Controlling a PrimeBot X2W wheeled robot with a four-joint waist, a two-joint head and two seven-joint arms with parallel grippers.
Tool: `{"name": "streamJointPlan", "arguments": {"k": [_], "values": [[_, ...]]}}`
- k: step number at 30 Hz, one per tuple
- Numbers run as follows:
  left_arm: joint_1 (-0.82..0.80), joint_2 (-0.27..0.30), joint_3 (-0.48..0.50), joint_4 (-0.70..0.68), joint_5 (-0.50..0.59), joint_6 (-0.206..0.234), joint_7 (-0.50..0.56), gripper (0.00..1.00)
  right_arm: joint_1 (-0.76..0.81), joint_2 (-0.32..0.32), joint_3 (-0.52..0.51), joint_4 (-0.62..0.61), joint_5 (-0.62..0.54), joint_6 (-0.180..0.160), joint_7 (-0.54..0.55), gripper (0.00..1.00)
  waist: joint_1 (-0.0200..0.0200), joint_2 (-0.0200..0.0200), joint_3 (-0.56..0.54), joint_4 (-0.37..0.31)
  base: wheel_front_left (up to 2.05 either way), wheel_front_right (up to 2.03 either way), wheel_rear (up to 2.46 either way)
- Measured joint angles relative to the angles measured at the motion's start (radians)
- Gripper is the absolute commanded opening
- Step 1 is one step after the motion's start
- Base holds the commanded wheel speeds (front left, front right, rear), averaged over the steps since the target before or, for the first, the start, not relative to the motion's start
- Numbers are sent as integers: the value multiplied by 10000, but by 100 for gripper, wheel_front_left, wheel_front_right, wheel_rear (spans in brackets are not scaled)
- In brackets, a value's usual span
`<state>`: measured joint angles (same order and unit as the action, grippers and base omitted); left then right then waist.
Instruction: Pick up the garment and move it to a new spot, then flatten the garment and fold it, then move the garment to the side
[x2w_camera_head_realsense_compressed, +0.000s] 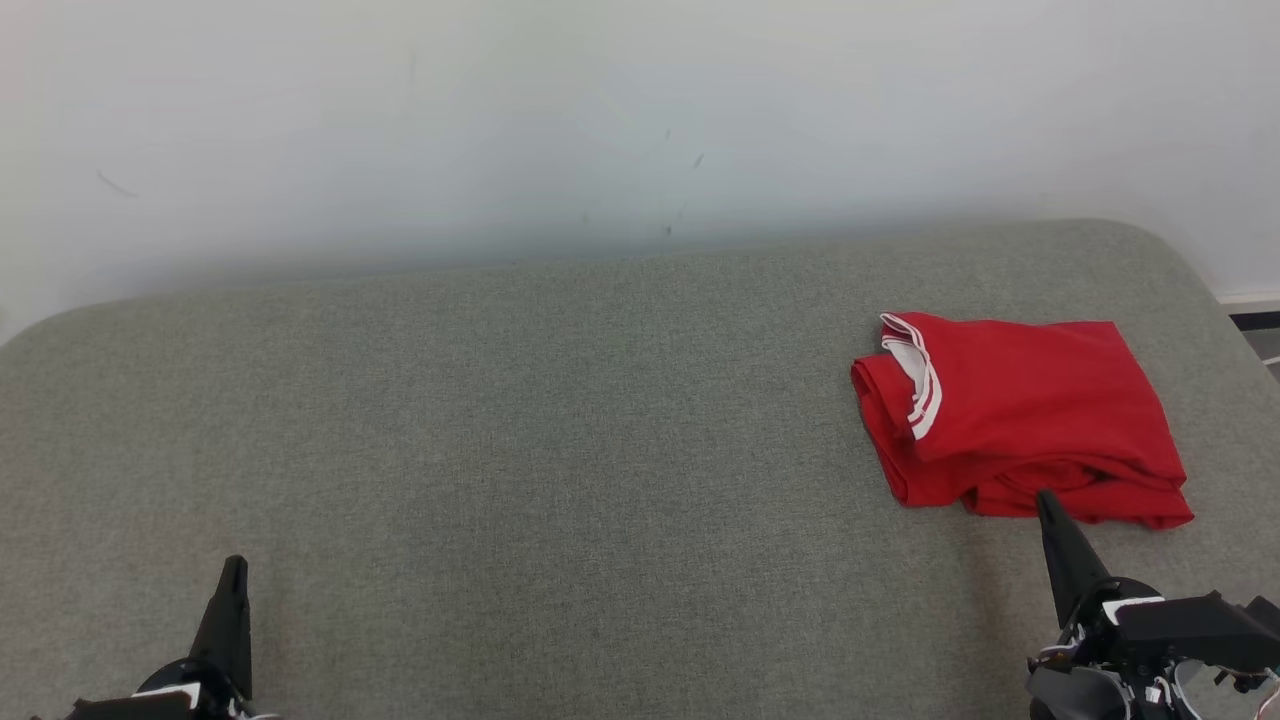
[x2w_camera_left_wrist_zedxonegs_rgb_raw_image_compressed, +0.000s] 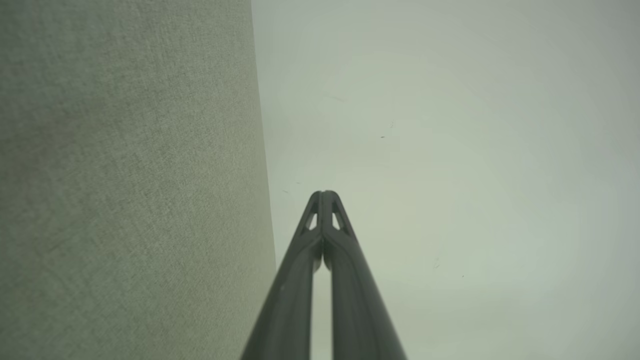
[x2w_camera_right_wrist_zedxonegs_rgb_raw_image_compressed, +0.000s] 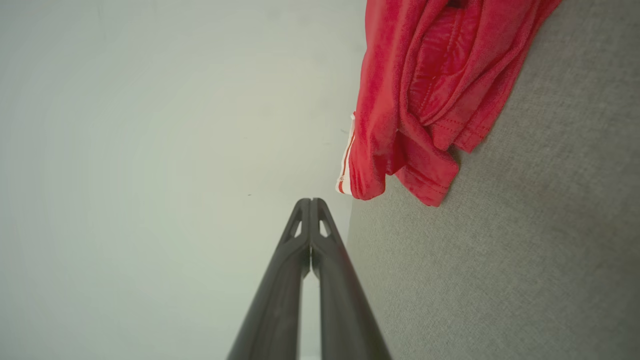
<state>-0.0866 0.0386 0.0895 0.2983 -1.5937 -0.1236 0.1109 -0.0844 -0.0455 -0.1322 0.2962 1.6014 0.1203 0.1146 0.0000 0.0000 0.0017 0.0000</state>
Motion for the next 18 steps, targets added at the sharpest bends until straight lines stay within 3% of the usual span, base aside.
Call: {"name": "streamJointPlan", "arguments": {"k": [18], "values": [[0, 0, 0, 2, 0, 0, 0, 0, -55, 2, 0, 4, 0, 0, 0, 0, 0, 0, 0, 0, 0, 0, 0]]}}
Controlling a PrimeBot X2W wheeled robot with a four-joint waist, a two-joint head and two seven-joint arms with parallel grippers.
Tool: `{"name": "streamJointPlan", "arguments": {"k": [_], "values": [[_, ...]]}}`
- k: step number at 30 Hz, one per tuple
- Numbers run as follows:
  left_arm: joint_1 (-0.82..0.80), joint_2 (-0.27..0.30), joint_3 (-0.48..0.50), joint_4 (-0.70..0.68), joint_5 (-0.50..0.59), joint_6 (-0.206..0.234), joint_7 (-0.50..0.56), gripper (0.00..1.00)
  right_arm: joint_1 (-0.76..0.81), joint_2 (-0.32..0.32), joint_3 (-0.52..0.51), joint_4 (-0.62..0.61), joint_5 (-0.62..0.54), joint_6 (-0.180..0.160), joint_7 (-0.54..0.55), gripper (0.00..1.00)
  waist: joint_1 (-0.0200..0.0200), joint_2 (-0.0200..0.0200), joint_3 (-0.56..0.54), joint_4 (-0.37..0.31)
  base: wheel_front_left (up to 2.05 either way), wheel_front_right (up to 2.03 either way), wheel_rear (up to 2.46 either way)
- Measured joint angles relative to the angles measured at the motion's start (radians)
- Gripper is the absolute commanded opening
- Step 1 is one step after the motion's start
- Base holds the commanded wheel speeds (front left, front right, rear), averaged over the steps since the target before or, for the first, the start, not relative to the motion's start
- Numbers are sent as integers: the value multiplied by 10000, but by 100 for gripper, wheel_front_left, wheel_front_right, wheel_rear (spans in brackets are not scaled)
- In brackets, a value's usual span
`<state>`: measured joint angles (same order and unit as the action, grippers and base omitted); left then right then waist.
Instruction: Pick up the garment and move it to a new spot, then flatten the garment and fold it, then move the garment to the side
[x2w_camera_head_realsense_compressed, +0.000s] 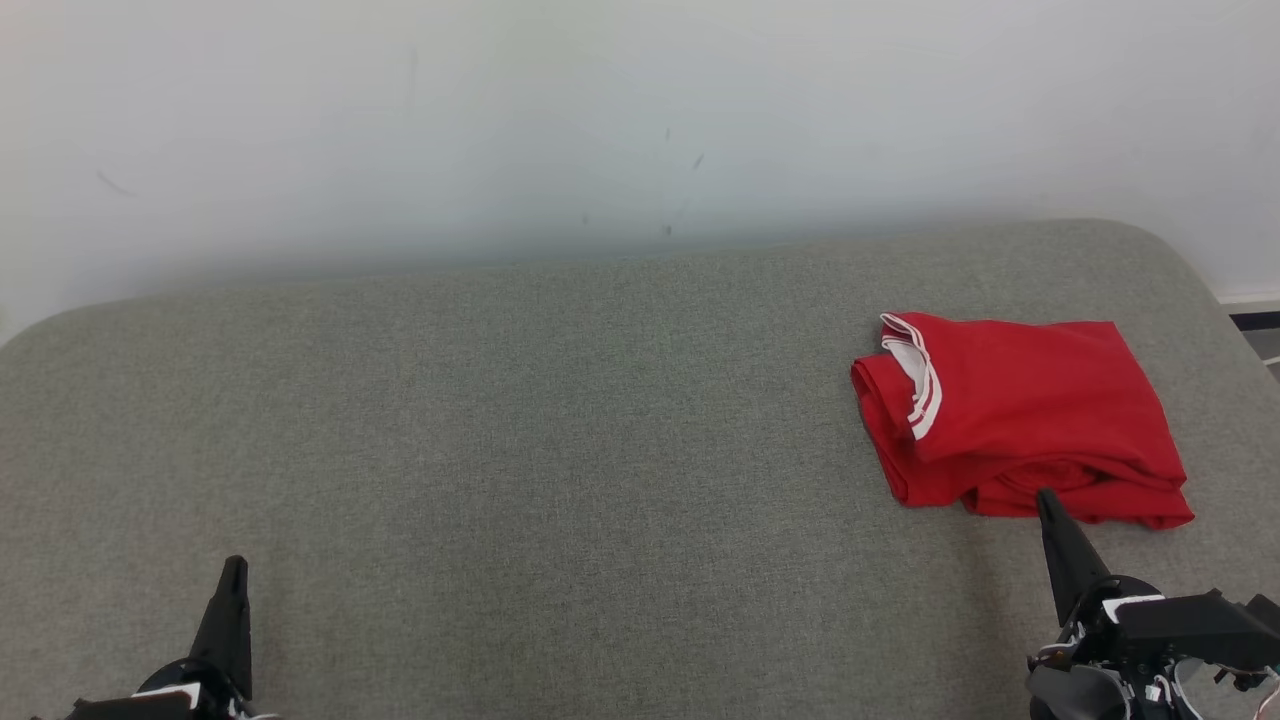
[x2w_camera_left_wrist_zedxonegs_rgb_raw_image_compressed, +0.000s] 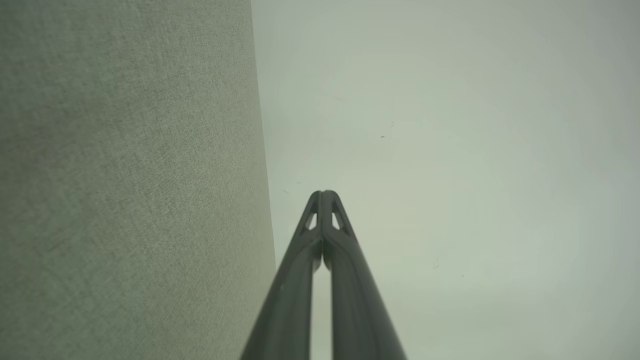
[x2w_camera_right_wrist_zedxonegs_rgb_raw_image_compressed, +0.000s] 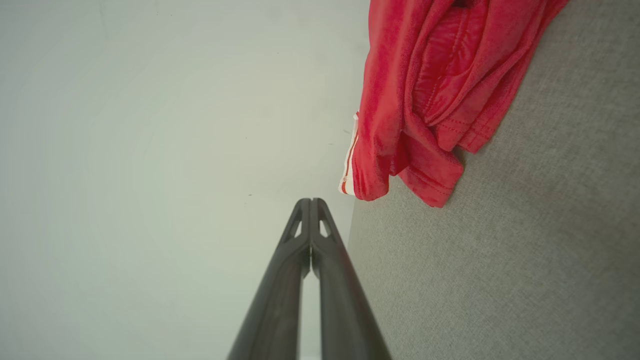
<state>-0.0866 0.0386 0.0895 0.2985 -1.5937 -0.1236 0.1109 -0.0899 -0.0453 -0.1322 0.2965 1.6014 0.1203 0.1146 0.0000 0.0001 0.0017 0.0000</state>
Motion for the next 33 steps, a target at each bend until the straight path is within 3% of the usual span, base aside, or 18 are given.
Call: {"name": "streamJointPlan", "arguments": {"k": [33], "values": [[0, 0, 0, 2, -2, 0, 0, 0, 0, 0, 0, -2, 0, 0, -2, 0, 0, 0, 0, 0, 0, 0, 0]]}}
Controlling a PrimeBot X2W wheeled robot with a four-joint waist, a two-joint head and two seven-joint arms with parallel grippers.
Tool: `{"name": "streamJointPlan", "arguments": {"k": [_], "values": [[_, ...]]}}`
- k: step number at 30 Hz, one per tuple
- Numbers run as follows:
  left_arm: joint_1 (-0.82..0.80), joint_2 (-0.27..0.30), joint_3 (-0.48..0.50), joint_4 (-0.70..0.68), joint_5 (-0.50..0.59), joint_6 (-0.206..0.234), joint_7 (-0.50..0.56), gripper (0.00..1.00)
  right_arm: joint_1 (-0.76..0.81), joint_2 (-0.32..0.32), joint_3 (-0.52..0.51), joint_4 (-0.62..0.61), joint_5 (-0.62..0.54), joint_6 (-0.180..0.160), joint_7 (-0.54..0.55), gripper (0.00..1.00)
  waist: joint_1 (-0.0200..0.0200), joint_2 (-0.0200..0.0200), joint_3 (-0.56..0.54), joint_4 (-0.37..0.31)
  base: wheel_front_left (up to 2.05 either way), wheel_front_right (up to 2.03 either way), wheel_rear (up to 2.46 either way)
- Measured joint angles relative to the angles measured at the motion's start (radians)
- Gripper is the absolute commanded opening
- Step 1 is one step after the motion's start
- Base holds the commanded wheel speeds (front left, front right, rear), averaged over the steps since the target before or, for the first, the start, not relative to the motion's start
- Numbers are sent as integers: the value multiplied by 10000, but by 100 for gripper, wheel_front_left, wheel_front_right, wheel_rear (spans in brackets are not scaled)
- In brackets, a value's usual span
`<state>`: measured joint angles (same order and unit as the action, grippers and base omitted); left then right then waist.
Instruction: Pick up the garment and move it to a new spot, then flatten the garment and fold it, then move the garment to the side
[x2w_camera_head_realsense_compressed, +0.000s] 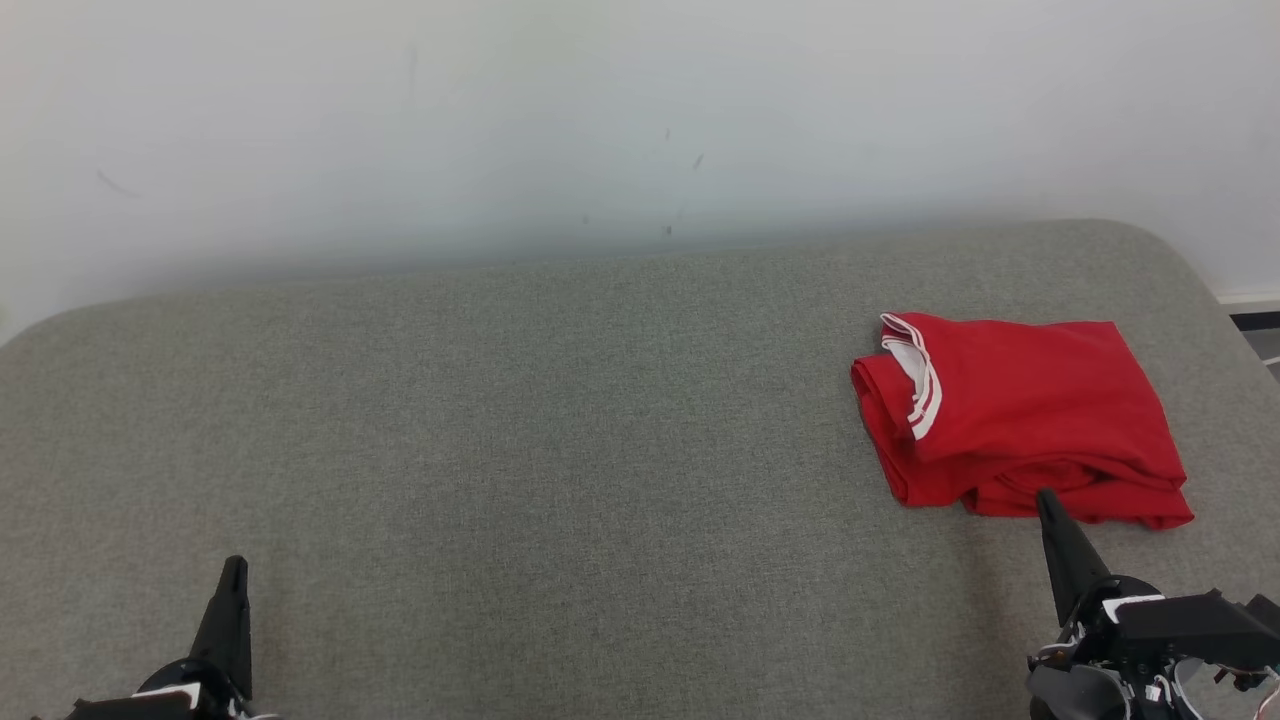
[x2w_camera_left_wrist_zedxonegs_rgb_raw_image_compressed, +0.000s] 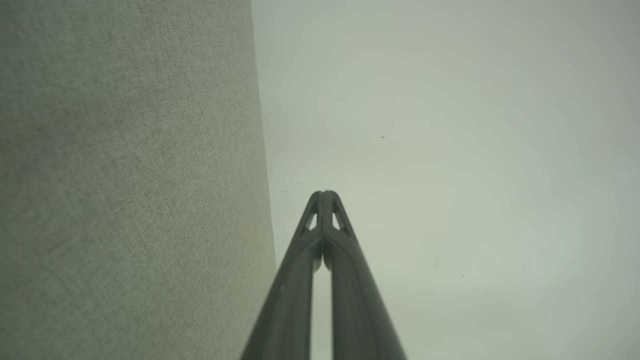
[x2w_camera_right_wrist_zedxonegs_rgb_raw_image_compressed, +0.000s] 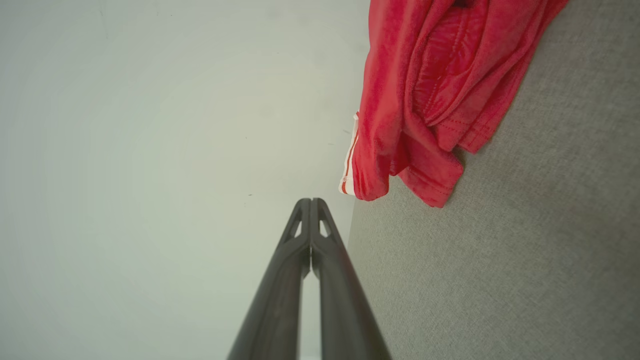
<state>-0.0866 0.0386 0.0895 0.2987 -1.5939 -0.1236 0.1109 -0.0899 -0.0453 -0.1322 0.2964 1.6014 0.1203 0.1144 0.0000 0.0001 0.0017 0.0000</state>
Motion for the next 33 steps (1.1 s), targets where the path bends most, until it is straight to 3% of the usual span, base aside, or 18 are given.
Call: {"name": "streamJointPlan", "arguments": {"k": [33], "values": [[0, 0, 0, -4, 2, 0, 0, 0, 0, 0, 0, -4, 0, 0, 0, 0, 0, 0, 2, 0, 0, 0, 0]]}}
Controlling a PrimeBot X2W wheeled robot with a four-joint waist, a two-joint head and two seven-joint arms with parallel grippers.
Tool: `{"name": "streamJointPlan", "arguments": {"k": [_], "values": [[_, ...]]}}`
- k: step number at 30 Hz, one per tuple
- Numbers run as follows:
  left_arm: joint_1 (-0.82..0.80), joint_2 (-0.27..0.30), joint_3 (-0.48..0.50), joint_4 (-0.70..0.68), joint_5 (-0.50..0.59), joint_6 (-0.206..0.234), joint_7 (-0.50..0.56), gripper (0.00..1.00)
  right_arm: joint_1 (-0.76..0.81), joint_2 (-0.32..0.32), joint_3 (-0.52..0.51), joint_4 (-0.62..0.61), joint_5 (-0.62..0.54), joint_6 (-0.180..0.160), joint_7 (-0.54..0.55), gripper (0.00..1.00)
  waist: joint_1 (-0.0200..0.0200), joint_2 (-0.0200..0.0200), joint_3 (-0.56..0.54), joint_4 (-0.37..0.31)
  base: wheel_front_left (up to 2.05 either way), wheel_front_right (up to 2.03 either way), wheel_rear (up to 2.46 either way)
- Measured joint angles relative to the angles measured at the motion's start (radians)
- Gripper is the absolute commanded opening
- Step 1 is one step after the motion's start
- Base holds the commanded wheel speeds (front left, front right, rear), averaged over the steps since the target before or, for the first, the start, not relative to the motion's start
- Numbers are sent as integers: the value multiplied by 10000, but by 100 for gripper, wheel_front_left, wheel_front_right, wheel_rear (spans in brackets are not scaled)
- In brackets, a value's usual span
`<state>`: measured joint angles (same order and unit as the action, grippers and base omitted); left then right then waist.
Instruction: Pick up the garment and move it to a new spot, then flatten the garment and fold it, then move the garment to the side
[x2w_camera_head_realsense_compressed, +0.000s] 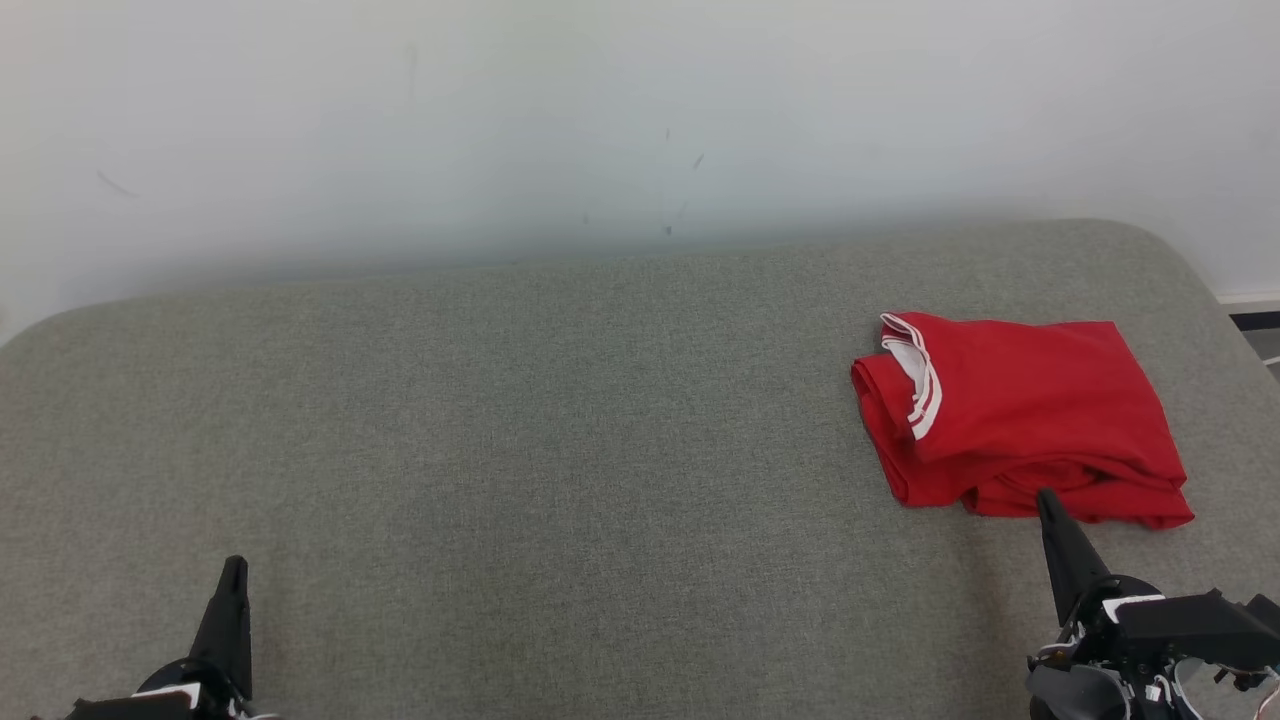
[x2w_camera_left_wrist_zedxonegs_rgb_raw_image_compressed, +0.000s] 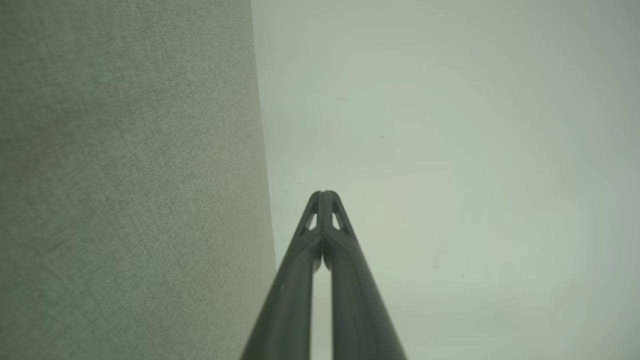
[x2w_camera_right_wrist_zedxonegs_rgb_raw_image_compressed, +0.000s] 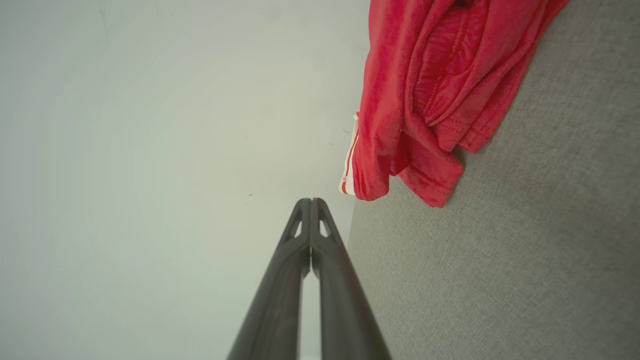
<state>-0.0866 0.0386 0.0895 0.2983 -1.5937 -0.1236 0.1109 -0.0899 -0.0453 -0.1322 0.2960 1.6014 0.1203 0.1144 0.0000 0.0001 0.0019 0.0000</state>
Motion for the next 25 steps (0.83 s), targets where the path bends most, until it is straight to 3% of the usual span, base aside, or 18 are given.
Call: {"name": "streamJointPlan", "arguments": {"k": [25], "values": [[0, 0, 0, -2, 0, 0, 0, 0, 0, 0, 0, -2, 0, 0, 0, 0, 0, 0, 0, 0, 0, 0, 0]]}}
